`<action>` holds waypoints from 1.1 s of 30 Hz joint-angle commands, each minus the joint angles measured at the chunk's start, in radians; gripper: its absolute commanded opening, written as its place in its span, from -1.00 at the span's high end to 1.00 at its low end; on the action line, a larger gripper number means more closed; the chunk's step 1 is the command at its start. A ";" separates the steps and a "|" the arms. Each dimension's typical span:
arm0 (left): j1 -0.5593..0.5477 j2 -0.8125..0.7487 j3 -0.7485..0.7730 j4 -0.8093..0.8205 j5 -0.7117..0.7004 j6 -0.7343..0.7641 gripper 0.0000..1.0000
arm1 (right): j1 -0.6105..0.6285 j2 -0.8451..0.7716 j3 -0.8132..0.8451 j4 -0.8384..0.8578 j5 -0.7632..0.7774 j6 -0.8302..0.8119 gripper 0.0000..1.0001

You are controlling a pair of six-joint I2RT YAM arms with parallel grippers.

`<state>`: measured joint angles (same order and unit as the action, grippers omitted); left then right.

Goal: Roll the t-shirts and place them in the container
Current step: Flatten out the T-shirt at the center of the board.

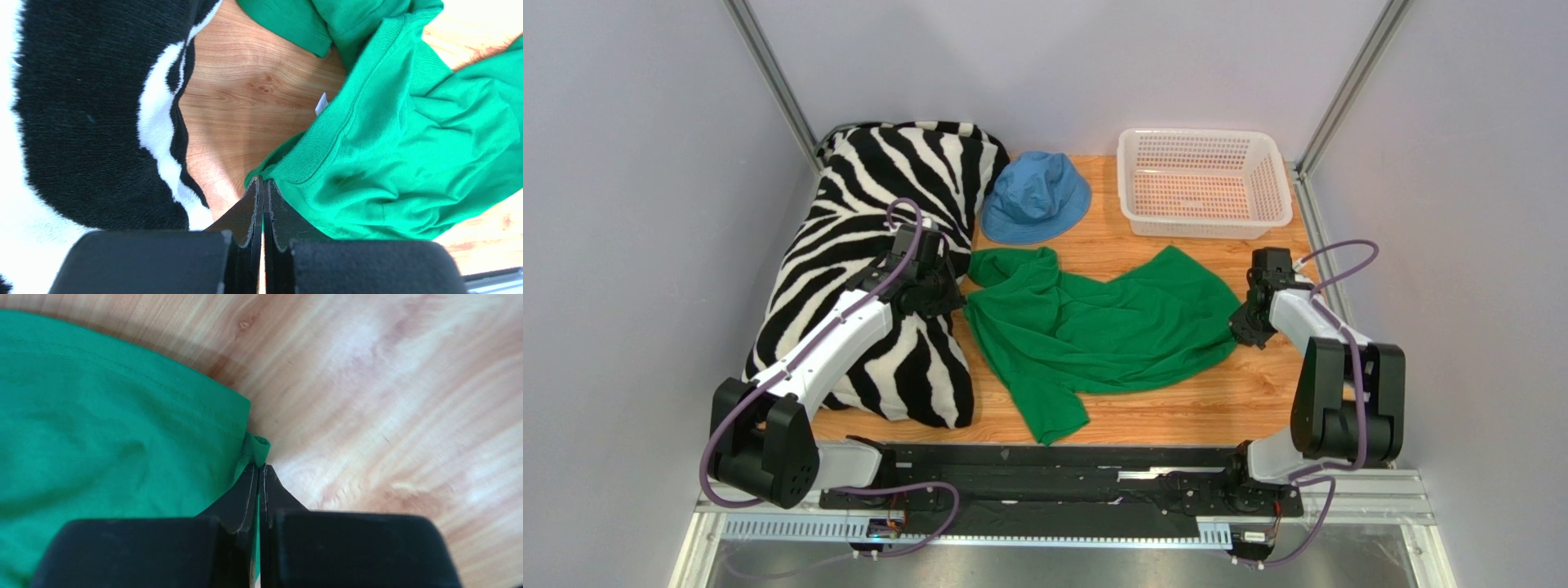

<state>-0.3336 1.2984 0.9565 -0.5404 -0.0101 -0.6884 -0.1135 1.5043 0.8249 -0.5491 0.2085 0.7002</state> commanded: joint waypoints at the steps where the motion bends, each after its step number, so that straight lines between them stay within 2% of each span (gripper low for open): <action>1: 0.007 -0.031 0.010 0.008 0.025 0.038 1.00 | -0.012 -0.186 0.060 -0.134 0.077 -0.033 1.00; 3: 0.005 -0.025 0.010 0.010 0.044 0.047 1.00 | -0.017 -0.286 0.095 -0.188 0.104 -0.054 1.00; 8: -0.034 0.051 0.063 0.008 0.052 0.073 1.00 | -0.035 -0.403 0.212 -0.258 0.150 -0.088 1.00; 12: -0.110 0.182 0.221 -0.010 0.035 0.089 1.00 | -0.048 -0.359 0.284 -0.258 0.158 -0.097 1.00; 16: -0.122 0.356 0.381 -0.084 0.030 0.133 0.98 | -0.081 -0.238 0.339 -0.212 0.166 -0.093 1.00; 17: -0.122 0.366 0.401 -0.096 0.036 0.138 0.81 | -0.107 -0.175 0.350 -0.210 0.157 -0.087 1.00; 18: -0.124 0.364 0.409 -0.101 0.039 0.139 0.43 | -0.118 -0.149 0.383 -0.209 0.143 -0.084 1.00; 21: -0.145 0.288 0.343 -0.096 0.022 0.141 0.01 | -0.133 -0.061 0.436 -0.199 0.153 -0.085 1.00; 23: -0.153 0.210 0.282 -0.098 0.031 0.124 0.00 | -0.135 -0.035 0.456 -0.192 0.155 -0.085 1.00; 26: -0.176 0.101 0.118 -0.055 0.054 0.060 0.10 | -0.137 0.002 0.474 -0.187 0.126 -0.079 1.00; 28: -0.208 0.026 -0.017 0.015 0.065 -0.014 0.24 | -0.137 0.014 0.479 -0.183 0.105 -0.076 1.00; 30: -0.260 -0.002 -0.105 0.052 0.084 -0.062 0.39 | -0.137 0.019 0.480 -0.183 0.092 -0.077 1.00; 33: -0.343 0.004 -0.145 0.114 0.053 -0.146 0.43 | -0.137 0.019 0.473 -0.176 0.075 -0.079 1.00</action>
<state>-0.5991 1.3037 0.8570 -0.5442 0.0437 -0.7044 -0.2455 1.5211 1.2625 -0.7647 0.3038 0.6235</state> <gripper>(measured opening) 0.293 0.007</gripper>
